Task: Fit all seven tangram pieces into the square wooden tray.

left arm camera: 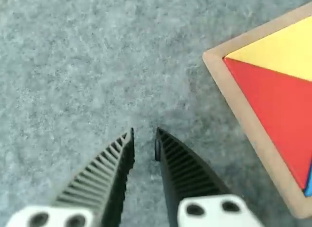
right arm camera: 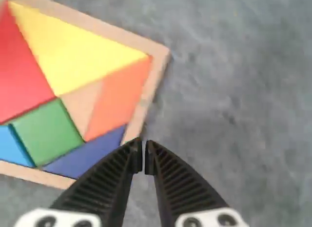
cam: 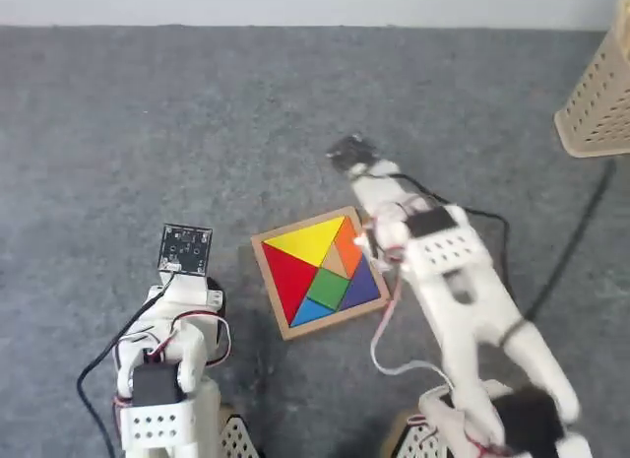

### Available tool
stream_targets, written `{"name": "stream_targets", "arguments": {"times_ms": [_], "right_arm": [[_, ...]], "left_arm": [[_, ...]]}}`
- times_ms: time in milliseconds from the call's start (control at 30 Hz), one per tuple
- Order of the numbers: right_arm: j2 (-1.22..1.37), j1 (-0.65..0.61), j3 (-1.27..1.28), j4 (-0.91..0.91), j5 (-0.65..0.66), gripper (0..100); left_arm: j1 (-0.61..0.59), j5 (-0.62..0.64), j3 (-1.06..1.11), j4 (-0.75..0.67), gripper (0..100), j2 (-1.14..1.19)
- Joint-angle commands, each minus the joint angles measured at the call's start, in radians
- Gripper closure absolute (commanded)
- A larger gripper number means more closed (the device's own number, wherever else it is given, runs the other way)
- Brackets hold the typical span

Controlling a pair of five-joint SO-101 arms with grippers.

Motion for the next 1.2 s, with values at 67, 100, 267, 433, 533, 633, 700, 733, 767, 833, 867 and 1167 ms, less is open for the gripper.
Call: {"name": "stream_targets", "arguments": {"times_ms": [67,100,267,433,533,633,700,733,767,833,867,1167], "right_arm": [[-0.257,0.102,0.178,-0.036,-0.023,99.2],[-0.295,0.114,0.221,-0.036,-0.023,99.2],[-0.487,0.194,0.463,-0.035,-0.020,98.9],[-0.665,0.277,0.637,-0.035,0.025,98.9],[-0.766,0.331,0.700,-0.008,0.020,98.9],[-0.871,0.389,0.733,0.061,0.020,98.9],[-0.940,0.415,0.764,0.076,0.020,98.9],[-0.974,0.421,0.781,0.079,0.020,98.9],[-1.009,0.421,0.796,0.085,0.020,98.9],[-1.079,0.421,0.813,0.120,0.020,98.9],[-1.115,0.421,0.819,0.137,0.020,98.9],[-1.431,0.423,0.905,0.278,0.020,98.9]], "left_arm": [[0.003,0.009,-0.008,0.002,93,-0.023],[0.003,0.009,-0.008,0.002,93,-0.023],[0.003,0.009,-0.008,0.002,93,-0.023],[0.003,0.009,-0.008,0.002,93,-0.023],[0.003,0.009,-0.008,0.002,93,-0.023],[0.003,0.009,-0.008,0.002,93,-0.023],[0.003,0.009,-0.008,0.002,93,-0.023],[0.003,0.009,-0.008,0.002,93,-0.023],[0.003,0.009,-0.008,0.002,93,-0.023],[0.003,0.009,-0.008,0.002,93,-0.023],[0.003,0.009,-0.008,0.002,93,-0.023],[0.003,0.009,-0.008,0.002,93,-0.023]]}}
